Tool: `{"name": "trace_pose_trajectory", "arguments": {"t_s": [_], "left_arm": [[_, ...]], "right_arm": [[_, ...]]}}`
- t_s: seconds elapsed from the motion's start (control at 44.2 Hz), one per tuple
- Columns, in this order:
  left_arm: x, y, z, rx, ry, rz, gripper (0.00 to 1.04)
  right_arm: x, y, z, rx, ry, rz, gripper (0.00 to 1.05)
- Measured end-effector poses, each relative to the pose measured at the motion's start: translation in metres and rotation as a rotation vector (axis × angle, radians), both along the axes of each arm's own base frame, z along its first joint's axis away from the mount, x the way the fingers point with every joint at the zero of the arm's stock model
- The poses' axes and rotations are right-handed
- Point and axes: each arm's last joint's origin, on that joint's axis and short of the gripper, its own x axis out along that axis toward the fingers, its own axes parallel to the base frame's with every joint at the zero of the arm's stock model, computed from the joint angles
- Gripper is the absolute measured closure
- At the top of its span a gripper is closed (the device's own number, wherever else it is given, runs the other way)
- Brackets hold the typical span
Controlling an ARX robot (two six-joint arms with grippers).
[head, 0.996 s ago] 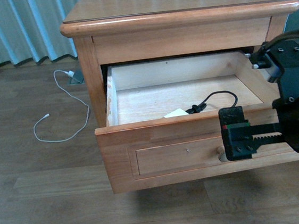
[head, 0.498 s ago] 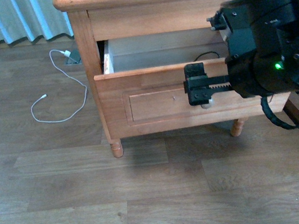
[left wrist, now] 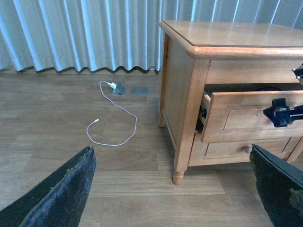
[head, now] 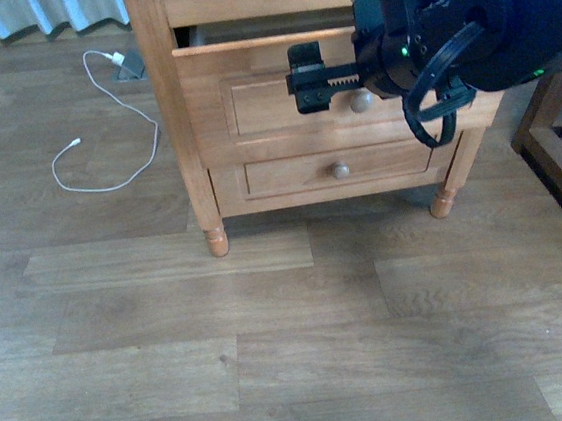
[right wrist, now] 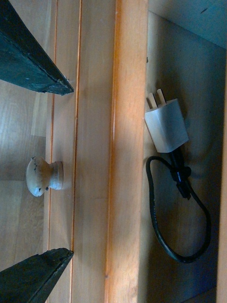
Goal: Put charger into drawer
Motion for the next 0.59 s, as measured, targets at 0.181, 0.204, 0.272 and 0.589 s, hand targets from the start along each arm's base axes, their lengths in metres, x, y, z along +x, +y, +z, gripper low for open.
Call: {"name": "trace_pose_trajectory", "arguments": {"t_s": [0.181, 0.204, 0.272, 0.589], "left_arm": [[0.0, 0.0, 0.0, 0.0, 0.0, 0.0, 0.06], [0.0, 0.0, 0.0, 0.0, 0.0, 0.0, 0.06], [0.0, 0.0, 0.0, 0.0, 0.0, 0.0, 0.06], [0.0, 0.0, 0.0, 0.0, 0.0, 0.0, 0.06]], "right_arm": [[0.023, 0.001, -0.005, 0.002, -0.045, -0.013, 0.08], [0.026, 0.001, -0.005, 0.003, -0.049, -0.015, 0.08], [0.033, 0.001, -0.007, 0.009, -0.058, -0.018, 0.08], [0.055, 0.005, -0.02, 0.003, -0.077, -0.022, 0.08]]}}
